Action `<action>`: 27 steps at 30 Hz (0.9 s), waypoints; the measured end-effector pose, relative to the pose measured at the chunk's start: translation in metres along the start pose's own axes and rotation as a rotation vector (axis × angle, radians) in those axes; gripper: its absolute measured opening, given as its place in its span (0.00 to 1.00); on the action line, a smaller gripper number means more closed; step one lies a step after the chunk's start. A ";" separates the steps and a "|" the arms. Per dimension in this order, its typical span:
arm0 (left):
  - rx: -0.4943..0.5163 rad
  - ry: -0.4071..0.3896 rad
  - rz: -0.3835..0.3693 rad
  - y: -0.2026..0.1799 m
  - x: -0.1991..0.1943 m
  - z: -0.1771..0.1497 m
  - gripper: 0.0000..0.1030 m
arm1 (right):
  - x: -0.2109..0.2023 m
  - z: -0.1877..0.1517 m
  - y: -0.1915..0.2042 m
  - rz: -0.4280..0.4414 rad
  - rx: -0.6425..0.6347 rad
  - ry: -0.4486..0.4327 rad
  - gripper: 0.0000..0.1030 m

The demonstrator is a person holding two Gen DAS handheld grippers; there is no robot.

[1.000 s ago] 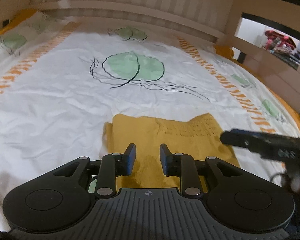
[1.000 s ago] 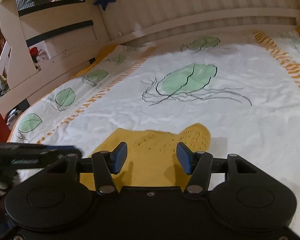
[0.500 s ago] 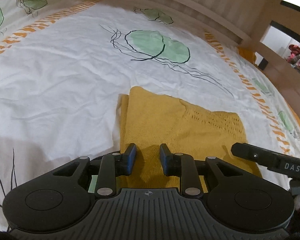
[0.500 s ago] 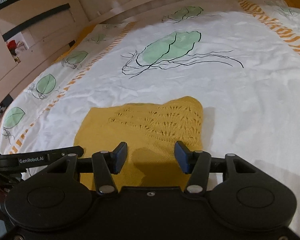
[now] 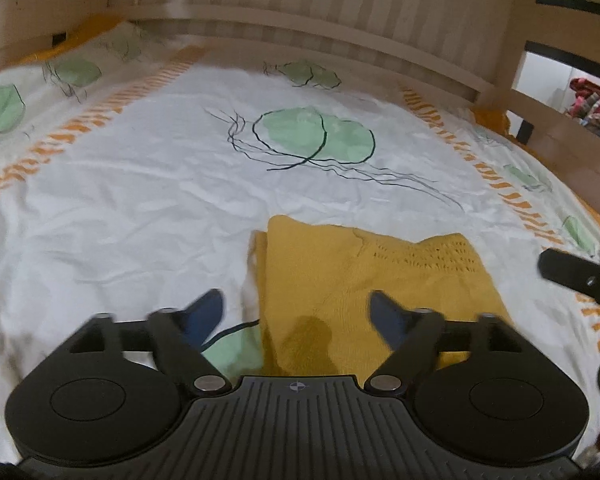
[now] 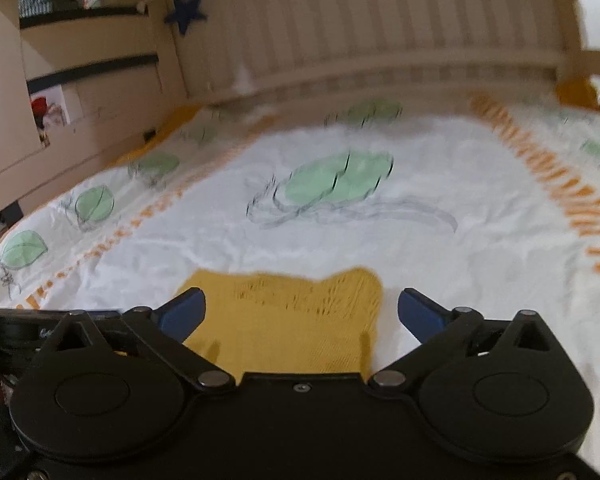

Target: Fold small clothes

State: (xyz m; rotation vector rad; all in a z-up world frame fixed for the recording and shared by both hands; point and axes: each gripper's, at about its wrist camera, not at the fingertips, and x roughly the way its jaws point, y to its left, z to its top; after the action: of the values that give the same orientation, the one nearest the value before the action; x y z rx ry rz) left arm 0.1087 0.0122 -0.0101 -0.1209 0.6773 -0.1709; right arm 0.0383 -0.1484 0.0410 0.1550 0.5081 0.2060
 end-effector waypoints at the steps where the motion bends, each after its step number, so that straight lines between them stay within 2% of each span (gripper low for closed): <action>1: 0.004 0.001 0.012 0.000 -0.003 -0.001 0.87 | -0.004 -0.001 0.001 -0.008 0.001 -0.012 1.00; 2: 0.005 0.001 0.019 0.000 -0.005 -0.003 0.90 | -0.007 -0.001 0.002 -0.015 0.003 -0.018 1.00; 13: -0.014 0.054 0.085 -0.001 -0.019 -0.023 0.90 | -0.028 -0.027 0.002 -0.115 0.073 0.018 1.00; 18: -0.009 0.081 0.078 -0.008 -0.022 -0.035 0.90 | -0.032 -0.039 0.003 -0.151 0.109 0.054 1.00; 27: 0.002 0.081 0.085 -0.018 -0.035 -0.049 0.90 | -0.041 -0.054 0.011 -0.167 0.130 0.087 1.00</action>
State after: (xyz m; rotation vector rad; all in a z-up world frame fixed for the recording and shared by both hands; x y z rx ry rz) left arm 0.0490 -0.0013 -0.0235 -0.0829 0.7616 -0.0954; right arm -0.0253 -0.1426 0.0161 0.2299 0.6179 0.0169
